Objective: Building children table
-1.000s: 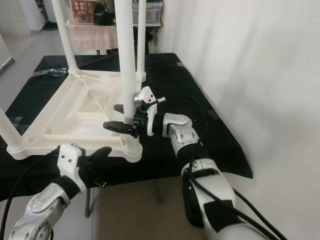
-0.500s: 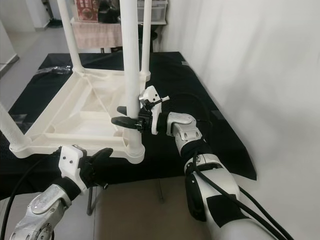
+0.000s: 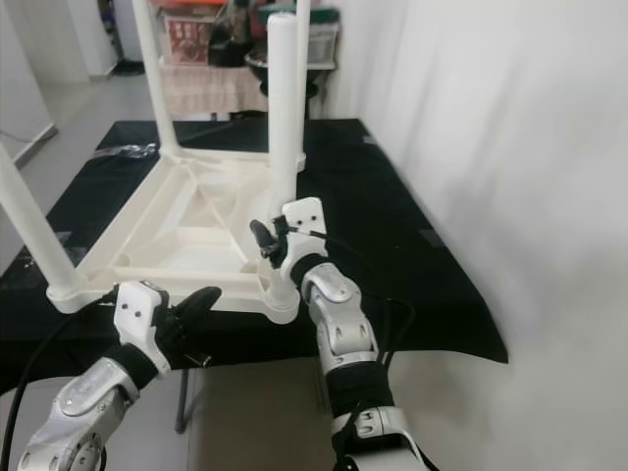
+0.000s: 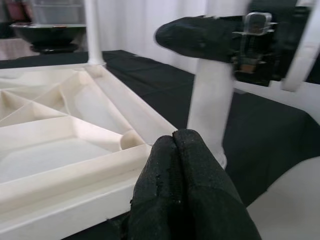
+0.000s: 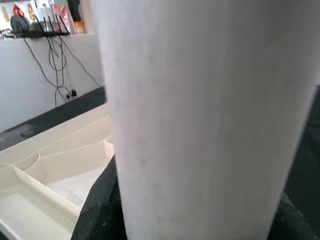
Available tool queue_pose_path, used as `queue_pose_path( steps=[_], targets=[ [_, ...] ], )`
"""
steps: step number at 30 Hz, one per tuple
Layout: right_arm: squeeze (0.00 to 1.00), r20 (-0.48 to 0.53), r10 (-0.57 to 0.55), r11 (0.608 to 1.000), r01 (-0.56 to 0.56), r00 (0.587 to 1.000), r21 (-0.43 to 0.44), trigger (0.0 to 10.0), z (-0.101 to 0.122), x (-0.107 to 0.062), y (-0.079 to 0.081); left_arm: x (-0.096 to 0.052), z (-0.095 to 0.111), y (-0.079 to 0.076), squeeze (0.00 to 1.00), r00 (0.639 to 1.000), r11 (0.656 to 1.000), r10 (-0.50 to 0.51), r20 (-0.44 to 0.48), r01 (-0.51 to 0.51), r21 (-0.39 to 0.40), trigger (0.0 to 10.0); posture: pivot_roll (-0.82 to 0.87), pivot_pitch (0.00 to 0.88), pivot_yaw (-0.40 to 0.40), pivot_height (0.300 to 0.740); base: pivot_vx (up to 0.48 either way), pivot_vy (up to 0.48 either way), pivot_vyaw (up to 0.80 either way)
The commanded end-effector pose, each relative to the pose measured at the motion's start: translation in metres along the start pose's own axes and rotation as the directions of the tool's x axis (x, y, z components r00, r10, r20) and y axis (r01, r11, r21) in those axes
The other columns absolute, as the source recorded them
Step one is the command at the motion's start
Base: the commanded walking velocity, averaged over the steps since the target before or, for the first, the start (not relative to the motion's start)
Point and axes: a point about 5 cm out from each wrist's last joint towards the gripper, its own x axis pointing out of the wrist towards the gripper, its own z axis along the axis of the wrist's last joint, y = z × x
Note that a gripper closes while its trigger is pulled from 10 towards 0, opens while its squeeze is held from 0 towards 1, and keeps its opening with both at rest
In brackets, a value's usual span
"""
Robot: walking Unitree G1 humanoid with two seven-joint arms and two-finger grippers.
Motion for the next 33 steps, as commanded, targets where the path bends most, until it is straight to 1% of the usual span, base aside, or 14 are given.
queue_pose_path(
  steps=[1,2,5,6,10,11,12,16,17,18,21,31,32,33],
  targets=[
    [0.0,-0.109,-0.002,0.999,0.007,0.994,0.045,0.9,-0.026,0.002,0.009,0.002,-0.002,-0.001,0.0,1.0,1.0,-0.014,-0.011,0.014,0.003,10.0,0.04,0.0,-0.06,0.74,0.0,0.0,0.0],
    [0.0,-0.125,-0.01,0.999,0.014,0.992,0.03,10.0,-0.025,0.007,0.008,0.002,-0.002,-0.001,0.0,1.0,1.0,-0.011,-0.01,0.011,0.005,10.0,0.04,0.0,-0.064,0.74,0.0,0.0,0.0],
    [0.0,-0.108,0.027,0.998,-0.021,0.994,0.06,10.0,-0.017,0.013,0.012,0.002,-0.002,-0.001,0.0,1.0,1.0,0.012,-0.002,-0.012,0.008,10.0,0.05,0.0,-0.067,0.74,0.0,0.0,0.0],
    [1.0,-0.08,0.097,0.992,-0.09,0.992,0.09,10.0,-0.006,0.013,0.012,0.002,-0.002,-0.001,0.0,1.0,1.0,0.016,-0.002,-0.016,0.007,10.0,0.05,0.0,-0.069,0.74,0.0,0.0,0.0],
    [1.0,-0.02,0.175,0.976,-0.171,0.984,0.134,10.0,0.009,0.016,0.008,0.002,-0.002,-0.001,0.0,1.0,1.0,0.014,-0.003,-0.014,0.006,10.0,0.05,0.0,-0.069,0.74,0.0,0.0,0.0],
    [1.0,0.055,0.298,0.949,-0.302,0.953,0.085,10.0,0.029,0.019,0.002,0.002,-0.002,-0.001,0.0,1.0,1.0,0.006,-0.006,-0.006,0.008,10.0,0.05,0.0,-0.069,0.74,0.0,0.0,0.0],
    [0.05,0.068,0.391,0.918,-0.394,0.918,0.044,10.0,0.036,0.018,0.0,0.002,-0.002,-0.002,0.0,1.0,1.0,0.004,-0.006,-0.004,0.008,10.0,0.05,0.0,-0.068,0.74,0.0,0.0,0.0],
    [0.0,0.063,0.466,0.884,-0.467,0.882,-0.009,10.0,0.042,0.017,-0.004,0.002,-0.002,-0.002,0.0,1.0,1.0,0.002,-0.006,-0.002,0.007,10.0,0.05,0.0,-0.068,0.74,0.0,0.0,0.0],
    [0.0,0.037,0.549,0.836,-0.548,0.835,-0.036,10.0,0.043,0.016,-0.008,0.002,-0.002,-0.002,0.0,1.0,1.0,0.001,-0.006,-0.001,0.006,10.0,0.06,0.0,-0.067,0.74,0.0,0.0,0.0],
    [0.0,0.037,0.549,0.836,-0.548,0.835,-0.036,10.0,0.043,0.016,-0.008,0.002,-0.002,-0.002,0.0,1.0,1.0,0.001,-0.006,-0.001,0.006,10.0,0.06,0.0,-0.067,0.74,0.0,0.0,0.0],
    [0.0,-0.072,0.68,0.726,-0.683,0.73,-0.073,10.0,0.044,0.012,-0.02,0.0,-0.002,-0.004,0.0,1.0,1.0,0.002,-0.005,-0.002,0.005,10.0,0.07,0.0,-0.072,0.74,0.0,0.0,0.0],
    [0.0,-0.036,0.724,0.689,-0.725,0.688,-0.004,10.0,0.058,0.013,-0.03,-0.004,-0.001,-0.008,0.0,1.0,1.0,0.003,-0.008,-0.003,0.001,10.0,0.09,0.0,-0.073,0.74,0.0,0.0,0.0],
    [0.0,-0.029,0.736,0.677,-0.736,0.677,0.001,4.7,0.059,0.012,-0.03,-0.005,-0.001,-0.008,0.0,1.0,1.0,0.001,-0.009,-0.001,-0.001,10.0,0.09,0.0,-0.073,0.74,0.0,0.0,0.0],
    [0.0,-0.029,0.736,0.677,-0.736,0.677,0.001,4.7,0.059,0.012,-0.03,-0.005,-0.001,-0.008,0.0,1.0,1.0,0.001,-0.009,-0.001,-0.001,10.0,0.09,0.0,-0.073,0.74,0.0,0.0,0.0]
  ],
)
